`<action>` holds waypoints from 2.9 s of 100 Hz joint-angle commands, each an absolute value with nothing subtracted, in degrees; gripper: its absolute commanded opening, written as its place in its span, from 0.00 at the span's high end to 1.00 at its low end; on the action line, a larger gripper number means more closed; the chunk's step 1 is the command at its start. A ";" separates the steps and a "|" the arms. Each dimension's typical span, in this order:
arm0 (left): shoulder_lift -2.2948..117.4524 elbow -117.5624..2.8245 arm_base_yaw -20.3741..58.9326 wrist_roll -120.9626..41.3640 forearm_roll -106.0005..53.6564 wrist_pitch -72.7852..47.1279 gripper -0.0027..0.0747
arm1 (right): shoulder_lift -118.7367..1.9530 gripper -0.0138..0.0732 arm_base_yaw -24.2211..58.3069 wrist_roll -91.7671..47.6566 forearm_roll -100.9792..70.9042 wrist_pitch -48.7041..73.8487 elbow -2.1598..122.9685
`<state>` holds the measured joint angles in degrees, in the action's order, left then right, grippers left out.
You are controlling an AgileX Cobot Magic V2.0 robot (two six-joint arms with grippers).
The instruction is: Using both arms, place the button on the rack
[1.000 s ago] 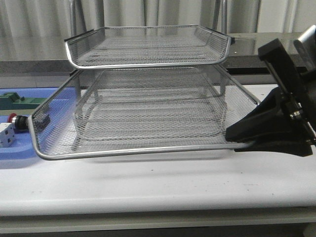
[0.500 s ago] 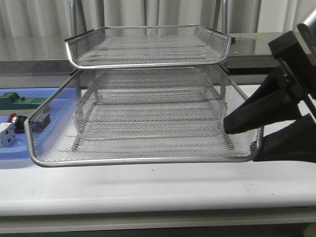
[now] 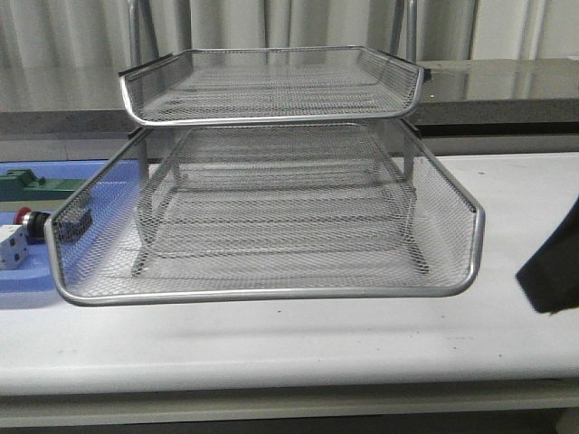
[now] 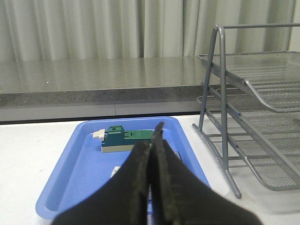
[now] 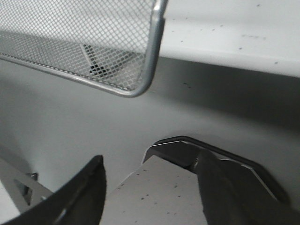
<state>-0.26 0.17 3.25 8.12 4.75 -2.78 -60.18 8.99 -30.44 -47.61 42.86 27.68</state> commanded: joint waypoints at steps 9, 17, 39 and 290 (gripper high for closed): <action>-2.05 2.12 3.69 8.74 4.71 1.75 0.99 | -52.33 0.33 9.01 -16.79 -30.92 45.70 35.58; -2.05 2.12 3.69 8.74 4.71 1.75 0.99 | -49.56 0.33 9.01 -10.26 -22.75 48.56 38.99; -2.05 2.12 3.69 8.74 4.71 1.75 0.99 | -41.73 0.33 9.01 0.82 -5.27 55.37 43.68; 22.96 -26.32 3.69 8.63 0.60 -12.53 0.99 | -25.09 0.92 9.01 6.40 7.45 59.31 43.68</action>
<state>15.68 -18.32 3.25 8.12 1.17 -10.72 -24.76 8.99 6.57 6.20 62.28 41.81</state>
